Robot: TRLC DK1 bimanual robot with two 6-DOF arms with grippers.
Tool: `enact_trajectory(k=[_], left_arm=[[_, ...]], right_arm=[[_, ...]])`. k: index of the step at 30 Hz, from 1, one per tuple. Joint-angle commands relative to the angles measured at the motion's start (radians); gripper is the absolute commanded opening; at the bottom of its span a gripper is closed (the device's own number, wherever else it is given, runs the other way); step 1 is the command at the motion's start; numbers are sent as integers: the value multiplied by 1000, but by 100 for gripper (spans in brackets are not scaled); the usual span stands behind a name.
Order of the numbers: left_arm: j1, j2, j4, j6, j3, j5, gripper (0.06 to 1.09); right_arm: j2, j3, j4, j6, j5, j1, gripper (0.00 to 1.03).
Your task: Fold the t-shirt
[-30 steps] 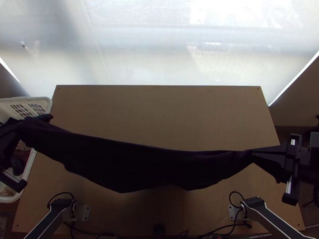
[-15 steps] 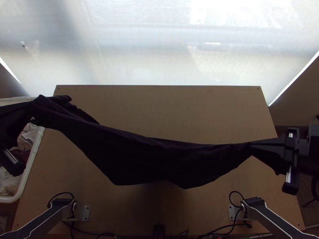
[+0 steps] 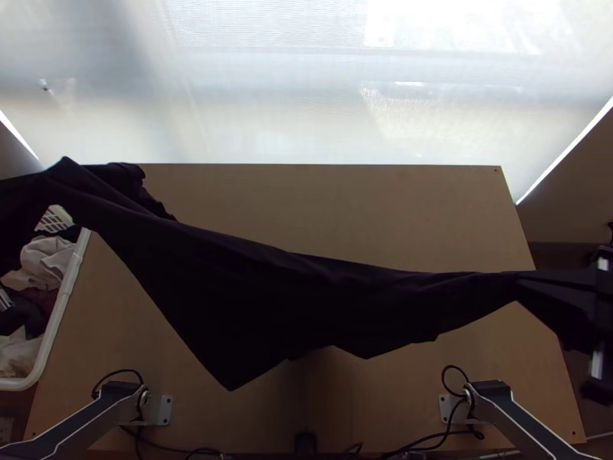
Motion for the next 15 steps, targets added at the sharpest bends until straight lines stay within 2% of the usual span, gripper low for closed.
enact_trajectory(k=[1,9,15], left_arm=[[-24,-11,77,-42,-82,3,9],[-85,-155,79,40,-460,2,9],[-131,-203,13,40,-521,-1,9]], right_arm=[[87,235,40,51,-12,-67,3],[130,262,92,83,-17,-49,3],[159,262,115,105,-18,-49,3]])
